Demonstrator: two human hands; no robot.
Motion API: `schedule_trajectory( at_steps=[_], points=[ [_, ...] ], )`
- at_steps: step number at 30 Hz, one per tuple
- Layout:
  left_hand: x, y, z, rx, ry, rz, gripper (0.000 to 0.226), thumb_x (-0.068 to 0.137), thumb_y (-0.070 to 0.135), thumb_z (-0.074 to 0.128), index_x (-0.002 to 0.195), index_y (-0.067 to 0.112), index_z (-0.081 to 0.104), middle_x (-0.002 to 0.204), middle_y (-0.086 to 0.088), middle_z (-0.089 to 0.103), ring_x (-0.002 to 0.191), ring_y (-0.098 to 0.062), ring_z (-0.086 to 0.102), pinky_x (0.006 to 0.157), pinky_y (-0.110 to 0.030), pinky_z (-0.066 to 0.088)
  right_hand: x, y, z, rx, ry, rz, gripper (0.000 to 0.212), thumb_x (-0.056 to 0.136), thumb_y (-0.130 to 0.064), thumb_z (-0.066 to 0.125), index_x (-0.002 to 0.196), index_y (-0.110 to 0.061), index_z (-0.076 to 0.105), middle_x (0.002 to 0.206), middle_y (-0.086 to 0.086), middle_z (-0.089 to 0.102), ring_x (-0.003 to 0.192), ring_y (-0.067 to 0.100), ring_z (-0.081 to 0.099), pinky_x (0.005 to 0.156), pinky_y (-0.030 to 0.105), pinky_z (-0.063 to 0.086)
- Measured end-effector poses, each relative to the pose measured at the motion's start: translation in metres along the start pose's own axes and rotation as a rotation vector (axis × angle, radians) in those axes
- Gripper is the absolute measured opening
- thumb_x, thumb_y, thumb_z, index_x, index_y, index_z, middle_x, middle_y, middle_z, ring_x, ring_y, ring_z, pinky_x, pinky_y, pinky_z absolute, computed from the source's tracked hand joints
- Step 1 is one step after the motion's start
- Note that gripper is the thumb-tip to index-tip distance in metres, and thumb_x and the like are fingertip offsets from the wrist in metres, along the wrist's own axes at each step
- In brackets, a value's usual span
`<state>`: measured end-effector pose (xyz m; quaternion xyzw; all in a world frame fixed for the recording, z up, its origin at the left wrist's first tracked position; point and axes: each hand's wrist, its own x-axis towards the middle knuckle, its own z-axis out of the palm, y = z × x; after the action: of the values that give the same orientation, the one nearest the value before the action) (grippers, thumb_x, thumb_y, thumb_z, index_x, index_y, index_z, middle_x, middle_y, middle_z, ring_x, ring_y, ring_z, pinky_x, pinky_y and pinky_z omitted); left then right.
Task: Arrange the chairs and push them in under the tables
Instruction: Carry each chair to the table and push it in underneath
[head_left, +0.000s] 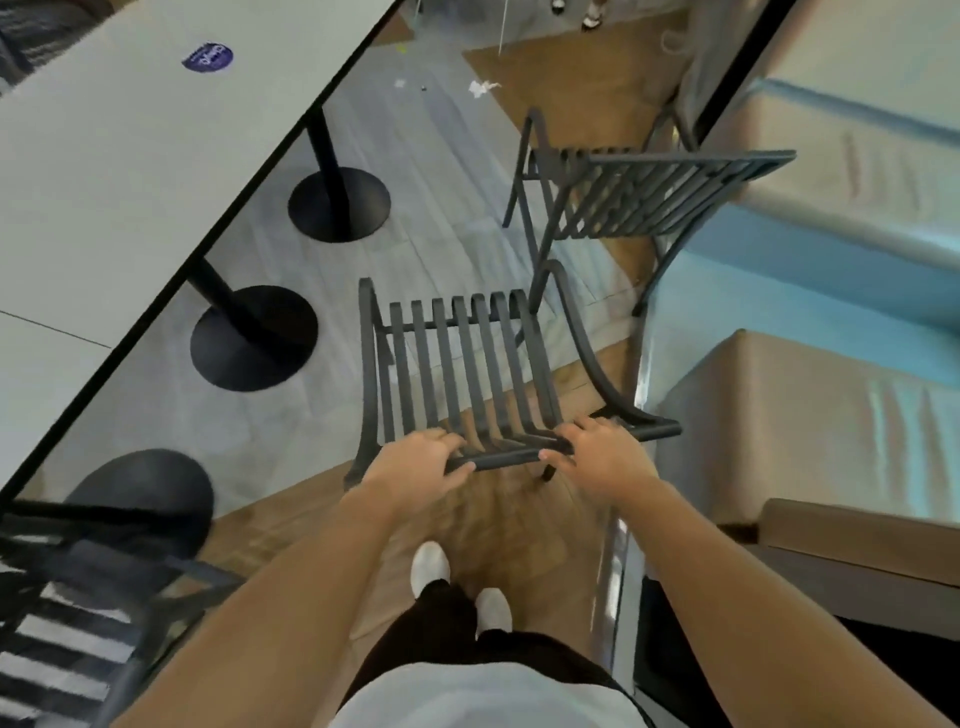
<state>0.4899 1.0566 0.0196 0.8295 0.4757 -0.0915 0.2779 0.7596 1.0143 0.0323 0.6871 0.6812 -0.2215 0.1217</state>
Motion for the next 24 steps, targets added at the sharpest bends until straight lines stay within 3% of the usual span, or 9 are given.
schedule_trajectory(
  at_steps=[2,7,14,17,20,24],
  points=[
    [0.015,-0.008,0.001,0.027,-0.066,0.028,0.050,0.103,0.059,0.042,0.138,0.025,0.055,0.127,0.003,0.058,0.119,-0.021,0.056,0.095,-0.036,0.048,0.005,0.004,0.004,0.045,-0.031,0.039,0.055,0.099,-0.062,0.045,0.142,-0.029,0.051,0.145,0.001,0.052,0.136,0.027,0.045,0.112,0.046,0.038],
    [0.037,-0.030,0.011,0.051,-0.168,0.023,0.061,0.100,0.065,0.044,0.147,0.026,0.049,0.143,0.000,0.054,0.130,-0.023,0.051,0.104,-0.042,0.047,0.019,0.011,0.018,0.038,-0.091,0.080,0.061,0.096,-0.064,0.047,0.146,-0.028,0.047,0.150,0.001,0.047,0.140,0.026,0.041,0.115,0.044,0.036],
    [0.050,-0.045,0.026,-0.011,-0.304,-0.062,0.064,0.091,0.069,0.054,0.139,0.025,0.055,0.133,0.002,0.055,0.122,-0.022,0.055,0.101,-0.043,0.049,0.042,0.020,0.030,-0.002,-0.147,0.045,0.063,0.095,-0.056,0.056,0.149,-0.025,0.044,0.150,0.002,0.048,0.143,0.026,0.038,0.119,0.043,0.027],
    [0.054,-0.048,0.036,-0.022,-0.351,-0.121,0.055,0.091,0.060,0.059,0.135,0.028,0.057,0.127,0.001,0.058,0.117,-0.023,0.058,0.100,-0.045,0.049,0.055,0.028,0.040,-0.044,-0.149,-0.005,0.055,0.096,-0.050,0.060,0.143,-0.025,0.049,0.144,0.002,0.053,0.138,0.026,0.043,0.120,0.041,0.027],
    [0.057,-0.050,0.048,-0.022,-0.334,-0.192,0.045,0.092,0.039,0.059,0.136,0.032,0.057,0.131,0.000,0.061,0.119,-0.025,0.058,0.100,-0.045,0.051,0.068,0.036,0.046,-0.099,-0.158,-0.062,0.037,0.099,-0.038,0.058,0.133,-0.024,0.056,0.129,0.002,0.061,0.124,0.025,0.054,0.110,0.038,0.038],
    [0.054,-0.046,0.056,0.024,-0.295,-0.249,0.051,0.097,0.032,0.052,0.148,0.034,0.050,0.140,0.001,0.061,0.125,-0.024,0.058,0.101,-0.043,0.051,0.080,0.048,0.045,-0.191,-0.204,-0.184,0.021,0.102,-0.025,0.051,0.122,-0.020,0.058,0.116,0.003,0.066,0.107,0.025,0.064,0.089,0.037,0.051]
  ],
)
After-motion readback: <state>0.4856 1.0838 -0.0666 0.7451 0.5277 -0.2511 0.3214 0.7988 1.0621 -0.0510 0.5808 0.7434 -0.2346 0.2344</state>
